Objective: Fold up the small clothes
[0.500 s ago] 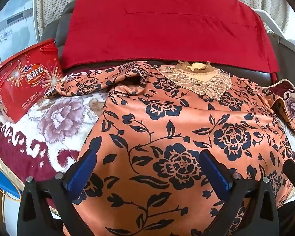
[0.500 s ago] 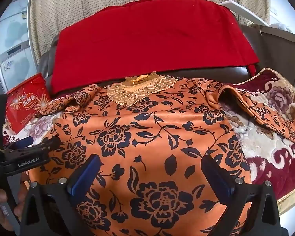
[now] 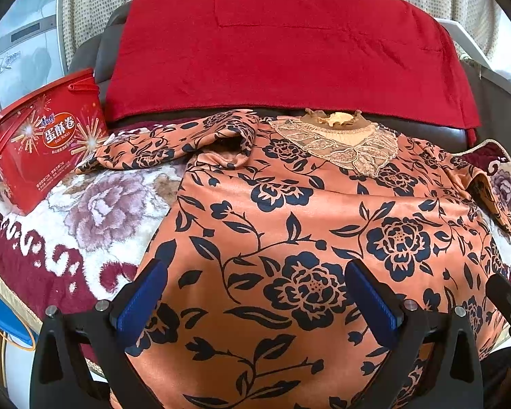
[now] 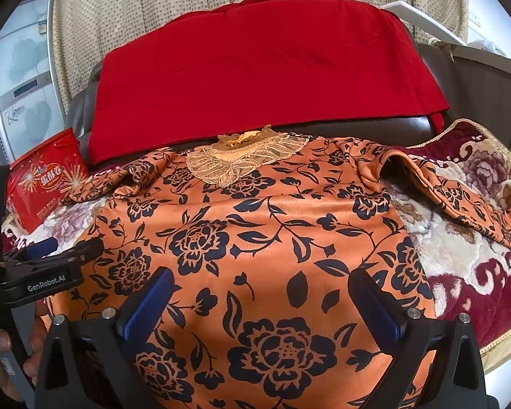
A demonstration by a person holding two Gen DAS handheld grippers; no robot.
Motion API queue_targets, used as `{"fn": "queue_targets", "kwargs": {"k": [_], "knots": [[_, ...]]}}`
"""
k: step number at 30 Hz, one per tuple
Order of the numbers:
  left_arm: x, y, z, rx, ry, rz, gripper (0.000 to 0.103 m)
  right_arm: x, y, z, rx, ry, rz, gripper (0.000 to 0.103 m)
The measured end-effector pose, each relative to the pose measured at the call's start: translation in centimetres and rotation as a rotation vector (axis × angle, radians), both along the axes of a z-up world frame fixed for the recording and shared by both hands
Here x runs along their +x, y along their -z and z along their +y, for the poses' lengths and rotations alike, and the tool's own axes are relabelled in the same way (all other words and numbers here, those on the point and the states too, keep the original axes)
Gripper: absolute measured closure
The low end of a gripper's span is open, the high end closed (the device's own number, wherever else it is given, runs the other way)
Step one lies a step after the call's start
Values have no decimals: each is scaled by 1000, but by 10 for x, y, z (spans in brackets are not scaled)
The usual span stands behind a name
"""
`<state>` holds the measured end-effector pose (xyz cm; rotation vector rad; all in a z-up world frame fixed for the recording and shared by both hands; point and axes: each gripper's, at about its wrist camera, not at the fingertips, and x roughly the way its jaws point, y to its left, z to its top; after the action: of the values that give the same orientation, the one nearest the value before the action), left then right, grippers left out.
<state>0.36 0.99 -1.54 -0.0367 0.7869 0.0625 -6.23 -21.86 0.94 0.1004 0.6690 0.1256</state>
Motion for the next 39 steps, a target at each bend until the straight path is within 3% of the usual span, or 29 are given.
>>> {"fn": "queue_targets", "kwargs": {"k": [7, 15, 31, 34, 36, 39], "knots": [[-3, -2, 0, 1, 4, -1, 0, 0, 2, 1, -27, 12, 32, 0], [-3, -2, 5, -13, 1, -3, 0, 0, -5, 2, 45, 10, 33, 0], [-5, -5, 3, -7, 12, -11, 0, 0, -2, 0, 36, 14, -26, 0], [-5, -4, 6, -15, 8, -15, 0, 0, -5, -8, 90, -13, -30, 0], [-2, -2, 9, -23, 6, -5, 0, 0, -10, -31, 190, -14, -40, 0], [0, 0, 14, -35, -2, 4, 0, 1, -13, -101, 451, 32, -80, 0]]}}
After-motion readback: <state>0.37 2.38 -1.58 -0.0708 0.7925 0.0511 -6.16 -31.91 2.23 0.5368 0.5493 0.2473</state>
